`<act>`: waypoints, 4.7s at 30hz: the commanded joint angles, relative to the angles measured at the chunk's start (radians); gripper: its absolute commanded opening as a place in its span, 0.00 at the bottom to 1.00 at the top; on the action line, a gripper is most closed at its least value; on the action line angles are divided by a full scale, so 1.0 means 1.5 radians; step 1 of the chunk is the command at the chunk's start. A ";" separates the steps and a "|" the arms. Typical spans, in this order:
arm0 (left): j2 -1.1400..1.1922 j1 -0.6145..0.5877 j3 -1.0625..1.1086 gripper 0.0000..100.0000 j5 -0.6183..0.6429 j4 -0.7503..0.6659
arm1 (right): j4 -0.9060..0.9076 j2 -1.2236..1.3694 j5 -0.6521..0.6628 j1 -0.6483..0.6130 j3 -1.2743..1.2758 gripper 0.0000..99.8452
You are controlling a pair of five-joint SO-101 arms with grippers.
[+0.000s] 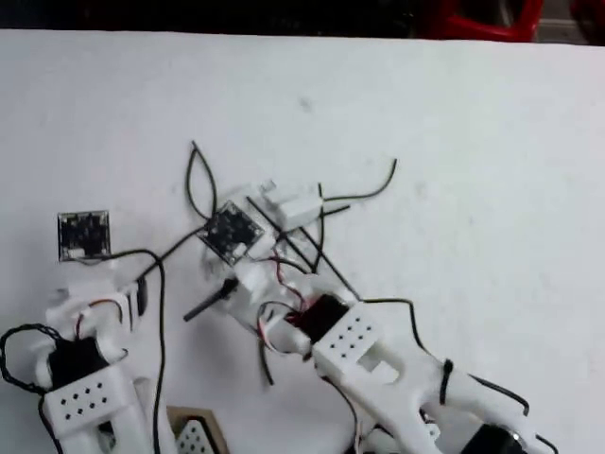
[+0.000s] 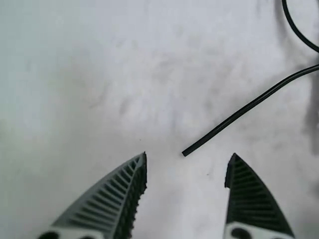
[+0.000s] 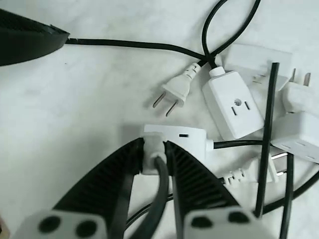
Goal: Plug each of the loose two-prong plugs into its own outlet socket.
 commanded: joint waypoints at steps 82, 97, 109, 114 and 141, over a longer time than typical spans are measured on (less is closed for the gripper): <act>-0.027 -0.005 0.023 0.26 0.004 -0.020 | 0.227 -0.240 0.062 0.356 -0.254 0.02; -0.027 -0.006 0.024 0.26 0.004 -0.027 | -0.146 0.105 0.090 0.457 -0.256 0.02; -0.027 -0.006 0.024 0.26 0.003 -0.026 | -0.215 0.346 0.090 0.465 -0.394 0.02; -0.027 -0.006 0.024 0.26 0.003 -0.025 | -0.176 0.389 0.089 0.467 -0.431 0.11; -0.027 -0.006 0.033 0.26 0.002 -0.029 | 0.461 0.282 -0.070 0.316 -0.494 0.13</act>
